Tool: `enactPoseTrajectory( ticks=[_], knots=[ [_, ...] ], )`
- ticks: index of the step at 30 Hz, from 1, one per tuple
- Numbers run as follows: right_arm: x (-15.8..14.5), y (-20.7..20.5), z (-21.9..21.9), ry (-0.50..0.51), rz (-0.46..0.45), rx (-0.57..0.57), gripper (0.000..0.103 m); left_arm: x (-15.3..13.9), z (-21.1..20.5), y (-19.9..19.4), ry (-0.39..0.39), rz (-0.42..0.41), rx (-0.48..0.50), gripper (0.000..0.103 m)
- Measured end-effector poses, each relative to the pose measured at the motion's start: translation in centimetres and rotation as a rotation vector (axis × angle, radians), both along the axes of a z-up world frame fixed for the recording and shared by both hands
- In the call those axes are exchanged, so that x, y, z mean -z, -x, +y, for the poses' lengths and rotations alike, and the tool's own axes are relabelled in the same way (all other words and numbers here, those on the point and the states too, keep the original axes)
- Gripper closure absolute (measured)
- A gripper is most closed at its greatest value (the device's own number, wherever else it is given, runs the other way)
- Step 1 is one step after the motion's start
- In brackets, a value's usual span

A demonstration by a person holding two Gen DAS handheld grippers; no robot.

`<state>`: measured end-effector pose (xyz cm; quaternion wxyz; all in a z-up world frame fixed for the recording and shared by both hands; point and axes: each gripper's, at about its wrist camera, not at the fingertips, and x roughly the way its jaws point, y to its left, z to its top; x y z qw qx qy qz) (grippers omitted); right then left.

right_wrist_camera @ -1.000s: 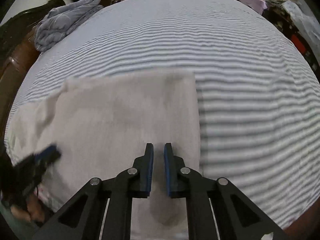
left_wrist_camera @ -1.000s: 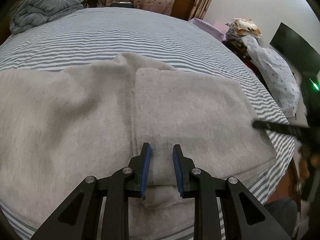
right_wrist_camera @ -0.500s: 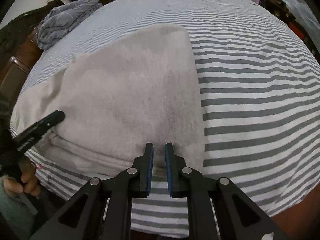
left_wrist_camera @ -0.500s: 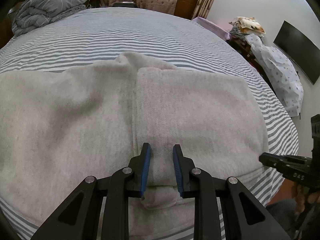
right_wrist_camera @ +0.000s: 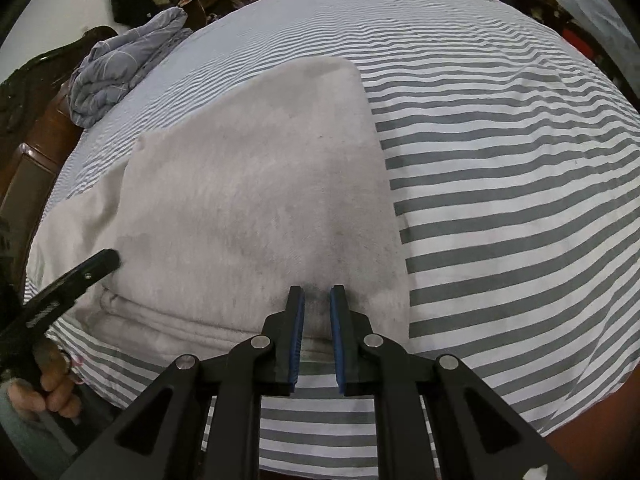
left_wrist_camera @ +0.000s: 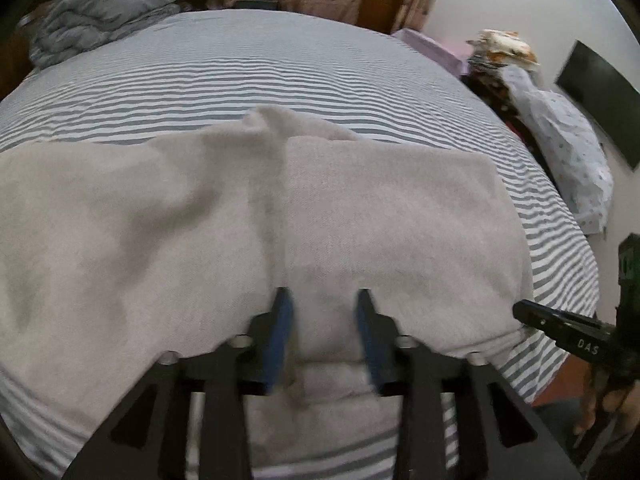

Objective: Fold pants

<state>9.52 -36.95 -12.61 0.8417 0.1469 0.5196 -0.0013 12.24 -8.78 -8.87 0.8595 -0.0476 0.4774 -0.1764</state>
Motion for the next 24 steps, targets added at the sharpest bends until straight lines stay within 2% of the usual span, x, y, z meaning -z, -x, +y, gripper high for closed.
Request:
enactPoseTrajectory(
  ticks=[4,6,7,9,10,11,14,16,19,22,24],
  knots=[
    [-0.2,-0.1,0.4,0.004,-0.002,0.021,0.091,-2.0,3.1,1.3,0.071,-0.021,-0.053,0.054],
    [-0.3,0.0,0.4,-0.007,-0.01,0.034,0.089,-3.0,5.4,2.2,0.104,-0.035,-0.084,0.049],
    [-0.3,0.0,0.4,-0.015,-0.014,0.04,0.084,-3.5,7.1,2.6,0.13,-0.037,-0.113,0.048],
    [-0.5,0.1,0.6,-0.048,-0.028,0.035,0.065,-3.9,9.8,3.1,0.175,-0.033,-0.16,0.045],
    [-0.8,0.2,0.9,-0.058,-0.035,0.024,0.051,-4.0,11.5,3.3,0.198,-0.027,-0.192,0.045],
    [-1.2,0.2,1.5,-0.044,-0.042,0.015,0.045,-4.1,13.3,3.6,0.22,-0.02,-0.233,0.045],
    [-2.3,0.1,3.9,0.097,-0.053,-0.012,0.043,-3.8,17.8,4.2,0.262,-0.016,-0.325,0.045],
    [-2.9,0.2,5.3,0.127,-0.064,-0.043,0.042,-3.2,20.6,4.5,0.294,0.0,-0.386,0.045],
    [-3.5,0.8,6.8,0.142,-0.082,-0.051,0.04,-1.7,24.2,4.7,0.368,0.045,-0.467,0.045],
    [-3.9,1.1,7.8,0.118,-0.091,-0.047,0.038,0.3,26.8,4.6,0.474,0.1,-0.516,0.045],
    [-3.9,1.0,8.1,0.089,-0.091,-0.041,0.038,1.3,27.8,4.6,0.515,0.124,-0.539,0.045]
  ],
)
